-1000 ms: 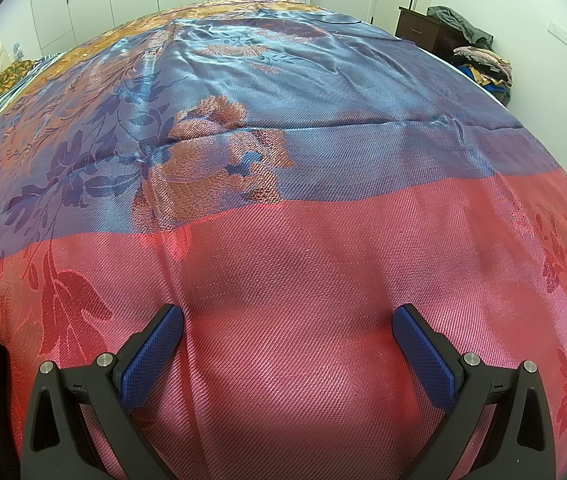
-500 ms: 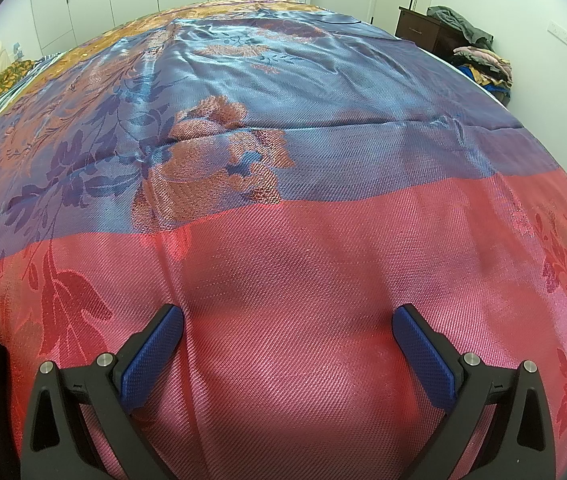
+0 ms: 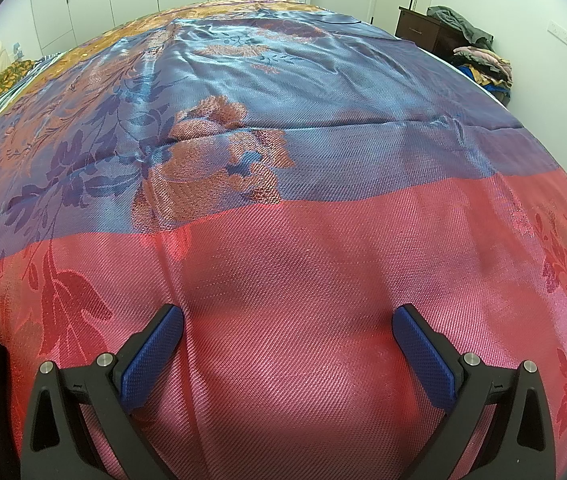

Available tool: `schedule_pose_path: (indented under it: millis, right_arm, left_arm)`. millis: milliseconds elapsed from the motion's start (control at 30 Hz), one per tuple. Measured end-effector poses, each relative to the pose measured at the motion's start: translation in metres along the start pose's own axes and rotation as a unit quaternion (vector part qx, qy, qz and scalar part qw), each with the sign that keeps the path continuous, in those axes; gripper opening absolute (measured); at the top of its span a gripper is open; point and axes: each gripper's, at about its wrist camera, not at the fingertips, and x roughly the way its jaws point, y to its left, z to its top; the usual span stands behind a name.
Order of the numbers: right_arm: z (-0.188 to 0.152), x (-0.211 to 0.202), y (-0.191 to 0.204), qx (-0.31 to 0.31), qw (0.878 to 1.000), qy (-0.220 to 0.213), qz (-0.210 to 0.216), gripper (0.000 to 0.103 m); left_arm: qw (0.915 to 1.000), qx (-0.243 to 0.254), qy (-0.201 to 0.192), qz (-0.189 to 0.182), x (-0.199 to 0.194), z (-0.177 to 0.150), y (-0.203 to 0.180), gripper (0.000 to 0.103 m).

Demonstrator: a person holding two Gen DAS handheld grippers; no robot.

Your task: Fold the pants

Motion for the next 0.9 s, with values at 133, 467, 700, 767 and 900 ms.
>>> schedule_pose_path:
  millis: [133, 467, 700, 767, 900]
  right_arm:
    - [0.000, 0.000, 0.000, 0.000, 1.000, 0.000, 0.000, 0.103]
    - [0.001, 0.001, 0.003, -0.001, 1.000, 0.003, -0.001, 0.103]
    - [0.013, -0.027, -0.020, 0.061, 0.987, 0.039, 0.143, 0.098]
    - [0.005, -0.060, -0.024, 0.091, 0.954, 0.044, 0.283, 0.098]
    - [-0.029, -0.082, 0.017, 0.066, 0.867, 0.154, 0.469, 0.096]
  left_arm:
    - [0.9974, -0.037, 0.042, -0.046, -0.015, 0.007, 0.013, 0.101]
    - [0.9752, -0.101, 0.081, -0.180, -0.077, -0.008, 0.009, 0.101]
    - [0.9699, -0.068, 0.109, -0.206, -0.055, 0.023, -0.028, 0.101]
    - [0.9608, -0.084, 0.112, -0.239, -0.049, 0.029, -0.031, 0.101]
    - [0.9500, -0.078, 0.138, -0.269, -0.025, 0.036, -0.047, 0.100]
